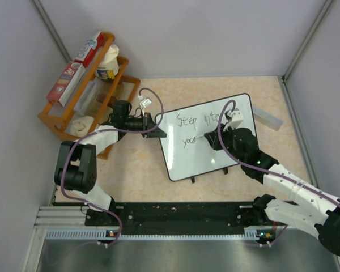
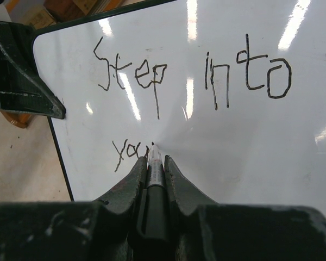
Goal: Write a sentence on the whiteboard
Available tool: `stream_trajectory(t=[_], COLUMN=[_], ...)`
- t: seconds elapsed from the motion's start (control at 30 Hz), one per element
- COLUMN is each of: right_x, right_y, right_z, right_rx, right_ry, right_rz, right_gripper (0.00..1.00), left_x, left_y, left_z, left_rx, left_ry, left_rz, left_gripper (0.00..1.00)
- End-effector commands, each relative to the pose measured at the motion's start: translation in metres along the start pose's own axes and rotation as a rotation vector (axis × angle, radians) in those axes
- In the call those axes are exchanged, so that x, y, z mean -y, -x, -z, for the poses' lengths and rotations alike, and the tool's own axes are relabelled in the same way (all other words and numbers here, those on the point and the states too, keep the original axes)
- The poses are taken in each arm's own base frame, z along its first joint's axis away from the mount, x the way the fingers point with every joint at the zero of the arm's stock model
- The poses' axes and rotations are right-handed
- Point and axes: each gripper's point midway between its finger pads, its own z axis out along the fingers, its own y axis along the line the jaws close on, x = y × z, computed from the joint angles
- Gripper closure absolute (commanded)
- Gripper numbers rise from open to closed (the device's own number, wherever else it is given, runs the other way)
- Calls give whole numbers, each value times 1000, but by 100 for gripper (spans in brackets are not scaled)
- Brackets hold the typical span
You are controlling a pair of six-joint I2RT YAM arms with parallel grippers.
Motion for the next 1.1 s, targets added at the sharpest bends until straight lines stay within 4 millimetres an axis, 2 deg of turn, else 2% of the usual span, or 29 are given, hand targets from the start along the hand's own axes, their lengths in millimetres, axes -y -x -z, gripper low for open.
stream_trajectory(t=[0.0, 0.47, 0.97, 1.07], right_x=[3, 14, 17, 17], right_y=[27, 24, -2, -1], right_z=[-3, 2, 9, 10], right_rx=[72, 65, 3, 8], right_ry=[-35, -71, -47, -46], right_rz=[-5, -4, 2, 0], right_gripper=[100, 100, 100, 100], left_x=[-38, -38, -40, -39], left_y=[-23, -23, -23, -23], left_z=[-12, -12, -12, -12], left_rx=[-50, -50, -51, -51], left_ry=[128, 128, 133, 132], left_rz=[-162, -160, -159, -158], left_gripper=[100, 100, 100, 100])
